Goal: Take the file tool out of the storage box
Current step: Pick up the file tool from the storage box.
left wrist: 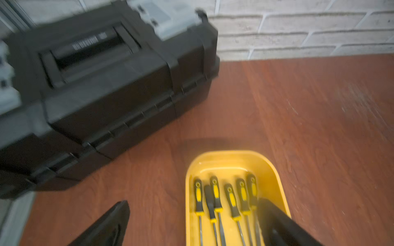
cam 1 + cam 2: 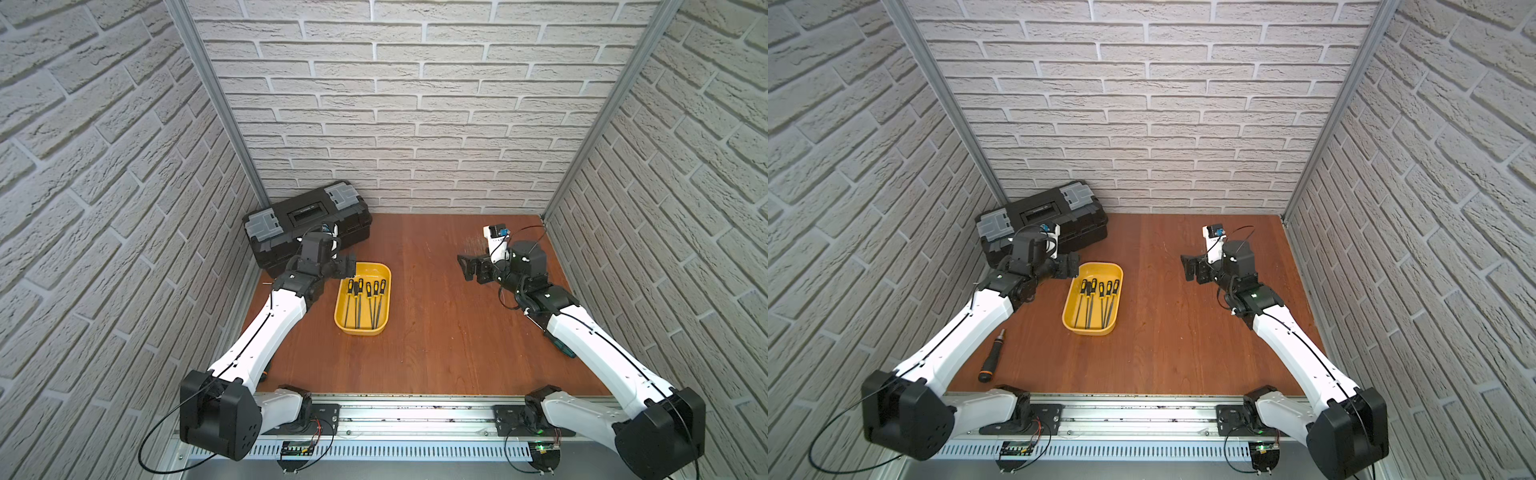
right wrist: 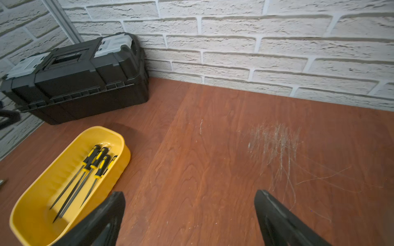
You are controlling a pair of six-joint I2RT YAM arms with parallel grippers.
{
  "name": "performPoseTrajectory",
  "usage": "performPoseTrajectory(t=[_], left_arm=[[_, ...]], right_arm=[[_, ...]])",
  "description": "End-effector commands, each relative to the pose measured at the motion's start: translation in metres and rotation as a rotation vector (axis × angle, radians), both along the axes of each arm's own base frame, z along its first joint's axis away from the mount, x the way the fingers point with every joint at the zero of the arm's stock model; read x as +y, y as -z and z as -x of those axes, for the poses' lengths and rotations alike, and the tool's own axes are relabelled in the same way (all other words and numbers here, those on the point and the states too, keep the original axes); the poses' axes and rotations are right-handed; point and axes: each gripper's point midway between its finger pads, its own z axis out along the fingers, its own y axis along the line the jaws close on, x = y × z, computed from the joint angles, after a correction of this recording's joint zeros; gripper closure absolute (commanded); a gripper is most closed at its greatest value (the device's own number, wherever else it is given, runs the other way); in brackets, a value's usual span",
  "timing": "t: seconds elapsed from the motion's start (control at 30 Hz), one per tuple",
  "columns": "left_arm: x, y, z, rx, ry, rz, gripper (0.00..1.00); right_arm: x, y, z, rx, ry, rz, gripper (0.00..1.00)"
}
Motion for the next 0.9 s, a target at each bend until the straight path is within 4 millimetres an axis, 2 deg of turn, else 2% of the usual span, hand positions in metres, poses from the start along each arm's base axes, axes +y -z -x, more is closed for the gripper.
performPoseTrajectory(t=[0.0, 0.27, 0.47, 0.57, 0.67, 0.87], left_arm=[[-0.021, 0.019, 0.012, 0.172, -0.006, 0.114, 0.02], [-0.051, 0.036, 0.009, 0.354, -0.062, 0.124, 0.04], [-0.068, 0.054, 0.002, 0.425, -0.103, 0.108, 0.25], [-0.079, 0.065, -0.001, 0.456, -0.106, 0.108, 0.30], [-0.086, 0.076, -0.004, 0.477, -0.118, 0.101, 0.43], [-0.092, 0.104, -0.009, 0.527, -0.145, 0.086, 0.55]], right_arm=[[0.000, -0.007, 0.016, 0.030, 0.025, -0.015, 0.01], [0.007, 0.013, 0.028, 0.103, 0.023, -0.016, 0.01], [0.011, 0.016, 0.035, 0.113, 0.021, -0.034, 0.01], [0.010, 0.019, 0.038, 0.117, 0.023, -0.029, 0.01], [0.009, 0.024, 0.041, 0.128, 0.026, -0.019, 0.01], [0.009, 0.034, 0.045, 0.155, 0.035, -0.026, 0.01]])
